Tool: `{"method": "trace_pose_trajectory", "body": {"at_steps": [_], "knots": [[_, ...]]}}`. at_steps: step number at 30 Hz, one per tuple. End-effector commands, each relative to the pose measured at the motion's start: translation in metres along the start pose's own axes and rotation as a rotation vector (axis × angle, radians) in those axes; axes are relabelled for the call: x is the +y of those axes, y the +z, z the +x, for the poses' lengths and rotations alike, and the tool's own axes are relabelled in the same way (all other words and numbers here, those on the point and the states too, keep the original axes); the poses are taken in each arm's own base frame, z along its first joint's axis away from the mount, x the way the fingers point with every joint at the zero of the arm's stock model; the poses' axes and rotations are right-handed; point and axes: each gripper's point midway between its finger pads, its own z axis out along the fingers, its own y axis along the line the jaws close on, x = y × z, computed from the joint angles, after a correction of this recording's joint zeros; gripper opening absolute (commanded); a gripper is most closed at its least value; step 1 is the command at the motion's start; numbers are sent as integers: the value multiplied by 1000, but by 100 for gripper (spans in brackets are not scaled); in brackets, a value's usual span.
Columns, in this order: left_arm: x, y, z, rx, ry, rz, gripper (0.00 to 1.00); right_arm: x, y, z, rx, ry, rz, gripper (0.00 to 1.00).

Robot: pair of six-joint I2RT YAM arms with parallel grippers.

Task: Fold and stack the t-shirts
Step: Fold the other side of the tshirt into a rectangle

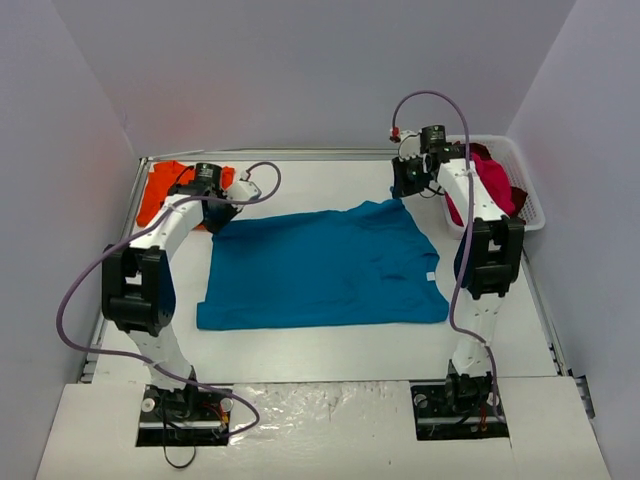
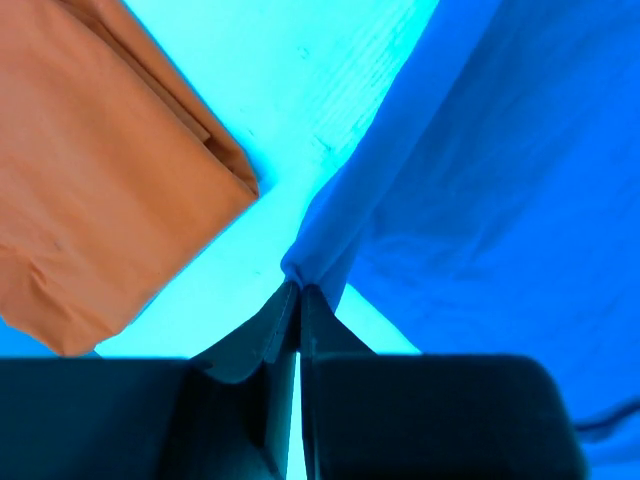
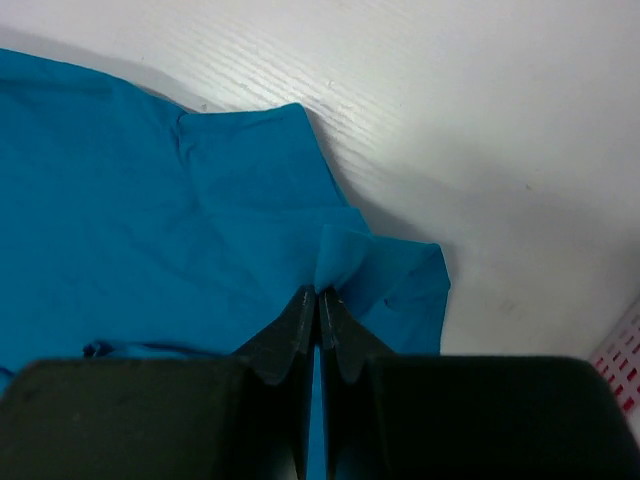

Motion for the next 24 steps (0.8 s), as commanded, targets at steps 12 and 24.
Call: {"method": "trace_pose_trajectory", "body": {"at_steps": [12, 24], "knots": [[-1, -47, 3, -96, 3, -53, 2, 30, -83, 31, 20, -51, 26, 0], [-24, -53, 27, -81, 43, -27, 2, 49, -101, 78, 93, -46, -6, 0]]}}
